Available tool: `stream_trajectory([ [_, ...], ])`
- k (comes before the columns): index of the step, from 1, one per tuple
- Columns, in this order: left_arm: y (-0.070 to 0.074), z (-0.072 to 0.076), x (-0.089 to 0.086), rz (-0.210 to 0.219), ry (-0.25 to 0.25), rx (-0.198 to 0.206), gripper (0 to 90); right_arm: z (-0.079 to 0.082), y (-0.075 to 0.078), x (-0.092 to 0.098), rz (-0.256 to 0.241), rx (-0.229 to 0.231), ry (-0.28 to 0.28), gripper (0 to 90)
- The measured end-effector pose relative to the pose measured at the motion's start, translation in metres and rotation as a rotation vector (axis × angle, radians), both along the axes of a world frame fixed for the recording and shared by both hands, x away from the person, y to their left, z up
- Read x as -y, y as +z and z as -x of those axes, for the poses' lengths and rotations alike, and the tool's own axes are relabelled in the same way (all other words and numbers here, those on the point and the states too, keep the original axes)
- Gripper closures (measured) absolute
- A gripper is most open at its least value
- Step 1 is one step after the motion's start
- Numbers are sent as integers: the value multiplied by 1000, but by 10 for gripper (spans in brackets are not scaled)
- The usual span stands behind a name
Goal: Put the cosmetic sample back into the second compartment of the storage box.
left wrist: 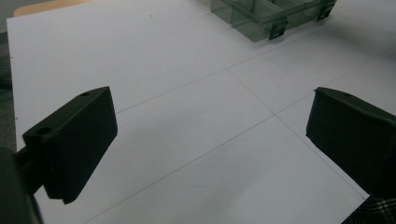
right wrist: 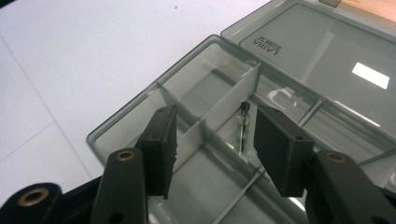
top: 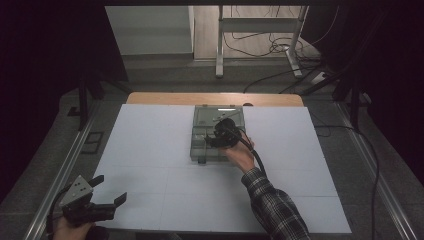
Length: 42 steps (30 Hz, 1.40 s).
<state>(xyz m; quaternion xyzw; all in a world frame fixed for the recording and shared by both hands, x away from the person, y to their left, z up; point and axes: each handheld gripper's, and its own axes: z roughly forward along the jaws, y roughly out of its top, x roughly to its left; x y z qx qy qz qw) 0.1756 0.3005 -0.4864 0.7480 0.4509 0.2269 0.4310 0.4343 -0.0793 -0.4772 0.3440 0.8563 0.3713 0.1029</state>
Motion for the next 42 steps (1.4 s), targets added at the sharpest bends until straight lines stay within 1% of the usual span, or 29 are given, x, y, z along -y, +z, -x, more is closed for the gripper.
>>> stream_trajectory([
  [5, 0, 0, 0, -4, 0, 1, 24, 7, 1, 6, -2, -7, -2, 448],
  [8, 0, 0, 0, -3, 0, 1, 24, 9, 1, 9, -9, -5, -3, 408],
  [11, 0, 0, 0, -3, 0, 2, 24, 11, 3, 12, -14, -15, 3, 399],
  [13, 0, 0, 0, -4, 0, 2, 24, 13, 4, 14, -16, -18, -2, 367],
  [16, 0, 0, 0, -4, -1, 3, 24, 15, 5, 16, -18, -15, -3, 344],
  [19, 0, 0, 0, -4, -1, 3, 24, 18, 7, 17, -23, -29, -5, 313],
  [21, 0, 0, 0, -4, -1, 4, 24, 20, 8, 18, -25, -29, -2, 288],
  [27, 0, 1, 1, -3, -4, 4, 24, 28, 7, 21, 11, -45, 19, 215],
  [32, 0, 1, 1, -3, -5, 5, 24, 33, 5, 24, 7, -68, 31, 172],
  [33, 0, 1, 1, -3, -5, 5, 24, 35, 6, 23, 15, -74, 33, 156],
  [36, 0, 1, 1, -3, -5, 5, 24, 40, 6, 23, 17, -76, 49, 136],
  [42, 0, 1, 1, -3, -6, 5, 24, 47, 6, 24, 13, -83, 62, 95],
])
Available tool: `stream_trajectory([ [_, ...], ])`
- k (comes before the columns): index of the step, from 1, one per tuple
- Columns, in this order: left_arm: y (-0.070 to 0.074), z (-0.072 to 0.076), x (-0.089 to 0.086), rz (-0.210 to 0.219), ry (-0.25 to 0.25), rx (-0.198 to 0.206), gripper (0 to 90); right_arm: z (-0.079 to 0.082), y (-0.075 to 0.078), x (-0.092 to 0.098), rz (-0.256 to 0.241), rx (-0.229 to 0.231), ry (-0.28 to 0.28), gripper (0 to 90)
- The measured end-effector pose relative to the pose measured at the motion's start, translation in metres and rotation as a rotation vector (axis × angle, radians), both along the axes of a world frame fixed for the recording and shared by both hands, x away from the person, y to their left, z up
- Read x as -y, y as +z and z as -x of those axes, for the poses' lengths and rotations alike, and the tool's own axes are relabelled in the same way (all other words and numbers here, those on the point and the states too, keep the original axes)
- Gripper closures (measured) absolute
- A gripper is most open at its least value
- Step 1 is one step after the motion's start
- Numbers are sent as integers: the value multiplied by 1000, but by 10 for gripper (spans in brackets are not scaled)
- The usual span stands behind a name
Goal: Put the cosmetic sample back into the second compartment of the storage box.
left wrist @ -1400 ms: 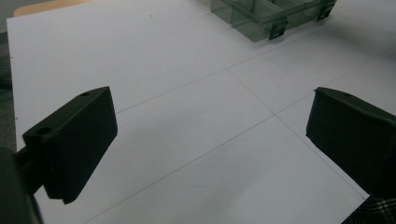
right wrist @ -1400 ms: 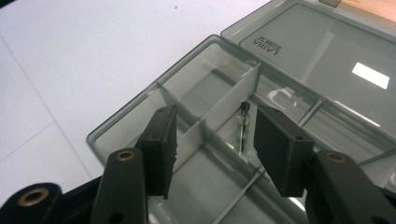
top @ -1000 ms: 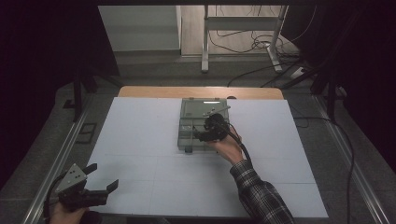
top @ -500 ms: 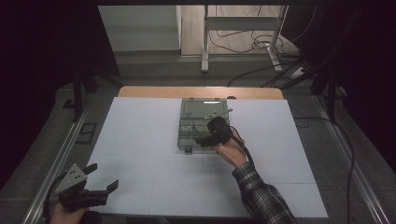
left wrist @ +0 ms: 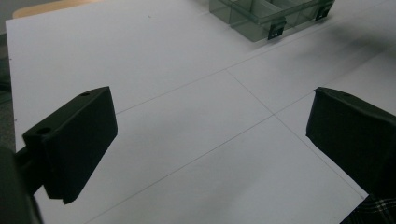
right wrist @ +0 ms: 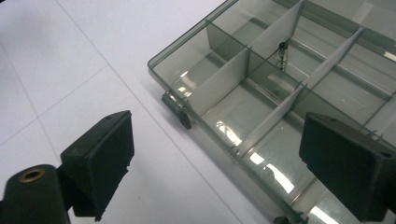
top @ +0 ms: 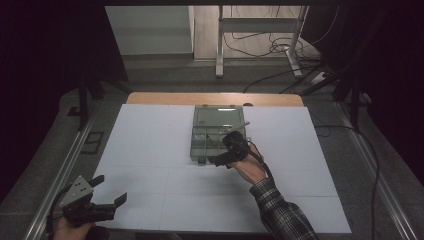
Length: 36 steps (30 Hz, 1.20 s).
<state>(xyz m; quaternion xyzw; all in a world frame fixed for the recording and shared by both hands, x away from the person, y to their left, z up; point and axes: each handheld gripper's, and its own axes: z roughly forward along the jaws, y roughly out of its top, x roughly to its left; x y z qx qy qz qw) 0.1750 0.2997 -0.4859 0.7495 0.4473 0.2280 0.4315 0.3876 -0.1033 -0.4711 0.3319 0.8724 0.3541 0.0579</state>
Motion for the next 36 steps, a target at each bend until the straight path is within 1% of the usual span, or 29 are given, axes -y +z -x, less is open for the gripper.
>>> stream_trajectory([
  [2, 0, 0, 0, 0, 0, 0, 24, 3, 1, 0, 4, 6, -2, 75],
  [8, 0, 0, 0, -2, -1, -1, 24, 11, 5, 5, 8, 21, 2, 55],
  [10, 0, 0, 0, -1, 0, 0, 24, 14, 6, 8, -2, 22, 3, 55],
  [12, 0, 0, 0, -1, 0, -1, 24, 17, 6, 10, -5, 15, 12, 55],
  [15, 0, 0, 0, -1, 0, -1, 24, 21, 7, 13, -7, 17, 16, 55],
  [27, 0, 0, 0, 0, 3, -2, 24, 38, 11, 29, -26, 30, -2, 46],
  [36, 0, 0, -1, 2, 5, -2, 23, 48, 13, 38, -39, 59, -3, 23],
])
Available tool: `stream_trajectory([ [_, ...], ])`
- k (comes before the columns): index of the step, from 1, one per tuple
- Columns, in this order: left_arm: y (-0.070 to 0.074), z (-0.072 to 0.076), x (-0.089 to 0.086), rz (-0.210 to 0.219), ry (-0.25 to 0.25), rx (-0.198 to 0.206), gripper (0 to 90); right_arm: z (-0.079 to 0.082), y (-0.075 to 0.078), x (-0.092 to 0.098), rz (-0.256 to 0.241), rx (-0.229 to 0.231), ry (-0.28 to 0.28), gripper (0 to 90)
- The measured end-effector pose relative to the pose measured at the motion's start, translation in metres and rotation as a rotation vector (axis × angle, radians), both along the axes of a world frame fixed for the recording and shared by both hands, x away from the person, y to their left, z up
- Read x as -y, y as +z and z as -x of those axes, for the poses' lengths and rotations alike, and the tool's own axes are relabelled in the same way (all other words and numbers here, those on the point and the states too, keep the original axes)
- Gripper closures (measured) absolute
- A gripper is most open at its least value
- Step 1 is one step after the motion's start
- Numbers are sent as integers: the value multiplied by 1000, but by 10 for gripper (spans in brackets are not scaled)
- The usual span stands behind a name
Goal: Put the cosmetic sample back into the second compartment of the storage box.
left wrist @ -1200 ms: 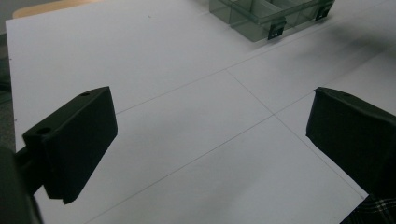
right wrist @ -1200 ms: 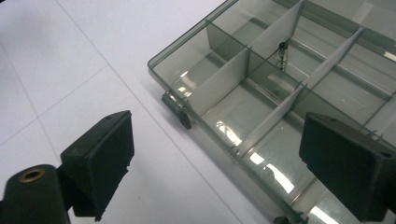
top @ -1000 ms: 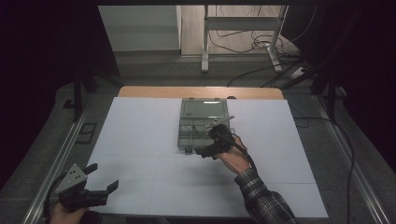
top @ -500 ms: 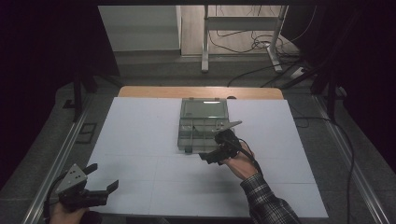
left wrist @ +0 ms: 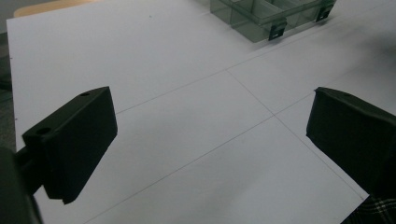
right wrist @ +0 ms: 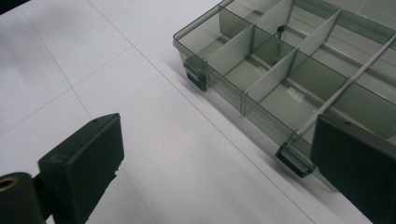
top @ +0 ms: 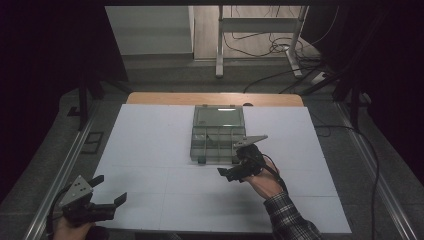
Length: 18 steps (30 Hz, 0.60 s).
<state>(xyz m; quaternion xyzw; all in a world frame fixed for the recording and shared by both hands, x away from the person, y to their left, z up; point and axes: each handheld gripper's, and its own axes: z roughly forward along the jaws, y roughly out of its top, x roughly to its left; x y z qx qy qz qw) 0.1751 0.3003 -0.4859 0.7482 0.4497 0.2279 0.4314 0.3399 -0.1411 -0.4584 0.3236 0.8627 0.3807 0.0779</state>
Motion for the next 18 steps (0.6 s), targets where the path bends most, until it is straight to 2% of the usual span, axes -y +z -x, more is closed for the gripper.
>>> stream_trajectory([
  [10, 0, 0, 0, 7, 1, -1, 22, 13, -1, 17, -15, 29, -27, 3],
  [18, 0, 0, -1, 12, 2, -3, 20, 25, -2, 27, 1, 65, -35, 7],
])
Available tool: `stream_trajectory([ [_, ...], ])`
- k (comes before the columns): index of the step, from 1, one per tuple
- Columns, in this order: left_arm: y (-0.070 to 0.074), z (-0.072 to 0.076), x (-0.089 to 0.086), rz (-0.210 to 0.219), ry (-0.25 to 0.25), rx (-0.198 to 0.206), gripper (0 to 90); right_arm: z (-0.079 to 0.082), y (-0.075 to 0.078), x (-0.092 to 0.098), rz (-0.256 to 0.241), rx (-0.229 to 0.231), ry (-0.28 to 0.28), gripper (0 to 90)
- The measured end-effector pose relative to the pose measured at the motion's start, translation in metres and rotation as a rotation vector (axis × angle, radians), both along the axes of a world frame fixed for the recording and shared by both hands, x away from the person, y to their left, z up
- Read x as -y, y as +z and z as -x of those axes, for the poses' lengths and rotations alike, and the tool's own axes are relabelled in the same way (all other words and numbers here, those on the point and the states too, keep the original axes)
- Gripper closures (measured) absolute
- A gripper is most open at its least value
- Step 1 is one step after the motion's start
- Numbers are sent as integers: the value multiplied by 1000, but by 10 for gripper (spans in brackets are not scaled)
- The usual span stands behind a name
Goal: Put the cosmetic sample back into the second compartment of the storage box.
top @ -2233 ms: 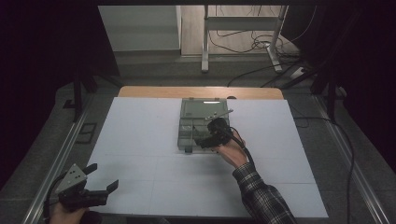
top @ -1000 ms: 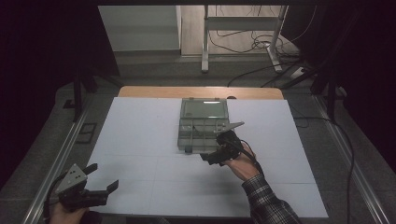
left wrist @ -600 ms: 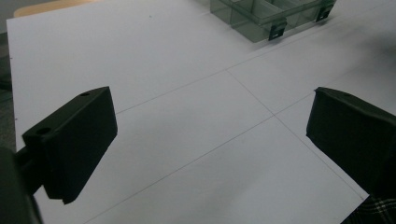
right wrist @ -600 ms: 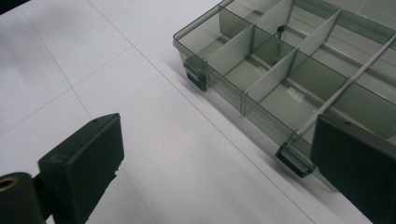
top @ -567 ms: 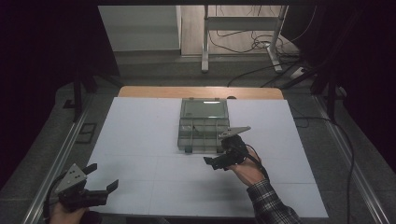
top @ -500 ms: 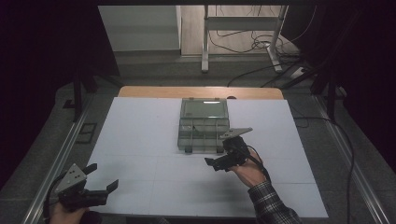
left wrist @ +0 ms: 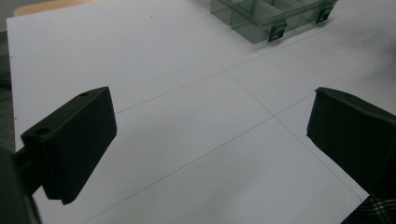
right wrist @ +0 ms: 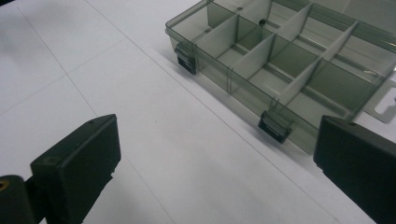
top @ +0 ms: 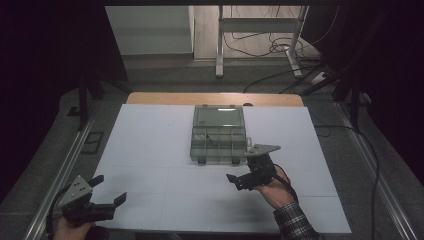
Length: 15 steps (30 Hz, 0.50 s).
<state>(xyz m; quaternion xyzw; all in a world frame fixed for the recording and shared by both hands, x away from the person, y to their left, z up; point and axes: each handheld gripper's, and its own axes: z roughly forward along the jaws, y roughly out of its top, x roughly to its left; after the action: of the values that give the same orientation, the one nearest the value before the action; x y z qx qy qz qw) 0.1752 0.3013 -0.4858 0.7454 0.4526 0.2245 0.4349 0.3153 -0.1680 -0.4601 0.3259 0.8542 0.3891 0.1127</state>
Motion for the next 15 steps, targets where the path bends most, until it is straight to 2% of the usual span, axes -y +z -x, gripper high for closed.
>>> stream_trajectory([
  [15, 0, 0, -1, 10, 2, -1, 17, 16, -7, 20, 5, 7, -13, 10],
])
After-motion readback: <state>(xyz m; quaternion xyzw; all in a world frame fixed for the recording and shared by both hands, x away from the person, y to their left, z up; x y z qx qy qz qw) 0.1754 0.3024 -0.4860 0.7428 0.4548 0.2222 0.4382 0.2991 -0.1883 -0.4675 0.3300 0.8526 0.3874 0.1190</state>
